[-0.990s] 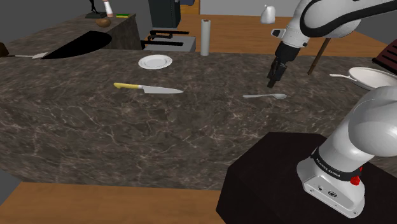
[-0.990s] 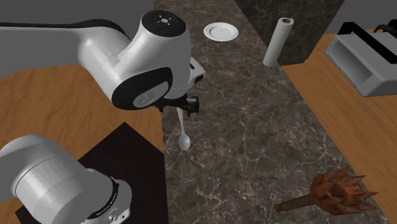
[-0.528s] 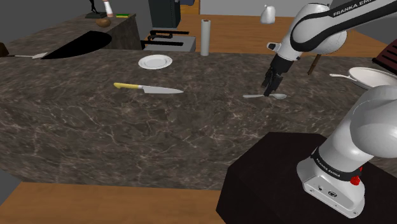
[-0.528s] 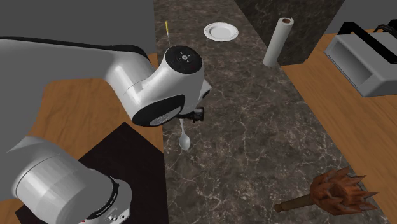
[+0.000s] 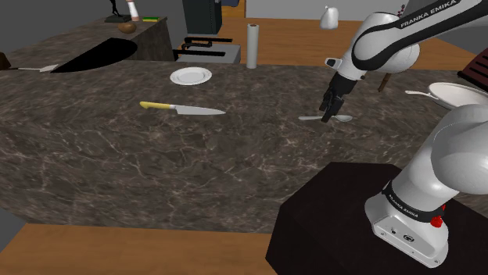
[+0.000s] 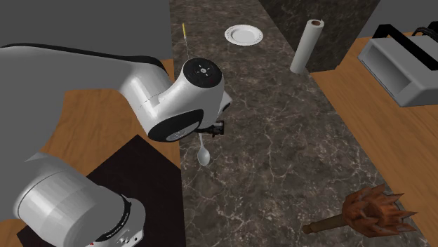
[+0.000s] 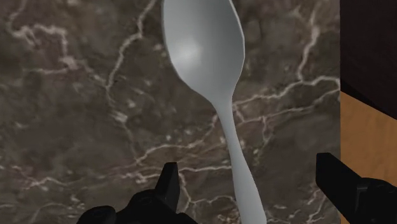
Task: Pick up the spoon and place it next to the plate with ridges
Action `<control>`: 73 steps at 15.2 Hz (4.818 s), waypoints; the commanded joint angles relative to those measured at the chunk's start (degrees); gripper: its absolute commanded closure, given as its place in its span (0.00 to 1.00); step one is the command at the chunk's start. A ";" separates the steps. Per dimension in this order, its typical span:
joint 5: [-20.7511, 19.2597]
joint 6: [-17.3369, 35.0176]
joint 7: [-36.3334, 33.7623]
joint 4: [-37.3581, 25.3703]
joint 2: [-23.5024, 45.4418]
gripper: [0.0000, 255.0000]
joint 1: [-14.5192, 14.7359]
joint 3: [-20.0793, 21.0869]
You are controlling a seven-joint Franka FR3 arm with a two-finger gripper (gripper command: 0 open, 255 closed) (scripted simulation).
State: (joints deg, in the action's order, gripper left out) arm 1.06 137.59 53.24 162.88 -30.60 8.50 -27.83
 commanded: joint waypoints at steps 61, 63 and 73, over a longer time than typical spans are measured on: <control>19.25 -16.49 -16.86 -68.95 51.52 1.00 14.50 12.90; 19.72 -18.65 -18.09 -75.87 56.16 1.00 14.24 13.38; 20.71 -30.11 -24.27 -111.47 79.24 1.00 11.37 15.58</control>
State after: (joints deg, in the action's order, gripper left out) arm 21.70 107.15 28.97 51.80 47.98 19.90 -12.33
